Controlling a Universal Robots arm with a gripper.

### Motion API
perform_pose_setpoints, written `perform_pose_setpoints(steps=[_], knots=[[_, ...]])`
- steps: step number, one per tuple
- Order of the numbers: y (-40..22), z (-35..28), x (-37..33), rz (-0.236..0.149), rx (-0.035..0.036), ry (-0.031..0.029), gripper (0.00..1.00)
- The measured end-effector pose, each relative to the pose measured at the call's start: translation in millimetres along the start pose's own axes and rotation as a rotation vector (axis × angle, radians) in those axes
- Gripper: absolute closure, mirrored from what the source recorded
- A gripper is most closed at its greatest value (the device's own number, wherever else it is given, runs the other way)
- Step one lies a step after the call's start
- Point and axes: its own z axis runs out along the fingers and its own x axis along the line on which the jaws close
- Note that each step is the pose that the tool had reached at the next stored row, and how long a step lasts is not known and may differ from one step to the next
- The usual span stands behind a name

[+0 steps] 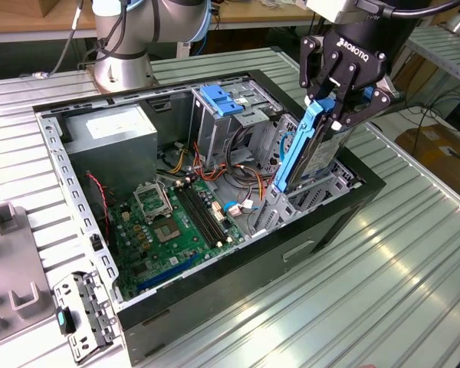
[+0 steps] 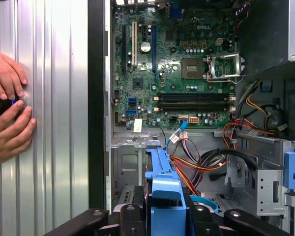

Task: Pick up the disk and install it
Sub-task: 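Insert the disk into the insertion slot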

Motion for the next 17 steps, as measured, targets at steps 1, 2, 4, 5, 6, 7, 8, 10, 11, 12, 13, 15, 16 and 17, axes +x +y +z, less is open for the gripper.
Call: perform_pose_setpoints(steps=[1,2,4,5,6,7,8,10,11,12,13,15,16,17], knots=[[0.0,0.0,0.0,0.000,0.0000,0.0000,0.63],[0.0,0.0,0.0,0.000,0.0000,0.0000,0.63],[0.0,0.1,0.0,0.000,0.0001,-0.0001,0.63],[0.0,0.1,0.0,0.000,0.0000,0.0001,0.62],[0.0,0.7,0.0,0.000,0.0000,-0.0002,0.62],[0.0,2.0,0.0,0.000,0.0000,-0.0003,0.62],[0.0,3.9,0.0,0.000,0.0000,-0.0003,0.56],[0.1,7.8,-0.1,0.000,0.0000,-0.0002,0.56],[0.1,12.0,-0.2,0.000,0.0000,-0.0001,0.56],[0.1,14.0,-0.2,0.000,0.0000,-0.0001,0.56],[0.1,15.7,-0.3,0.000,0.0000,0.0000,0.56],[0.1,19.8,-0.3,0.000,0.0000,0.0000,0.64],[0.1,21.6,-0.3,0.000,0.0000,-0.0001,0.64],[0.1,23.4,-0.4,0.000,0.0000,-0.0001,0.70]])
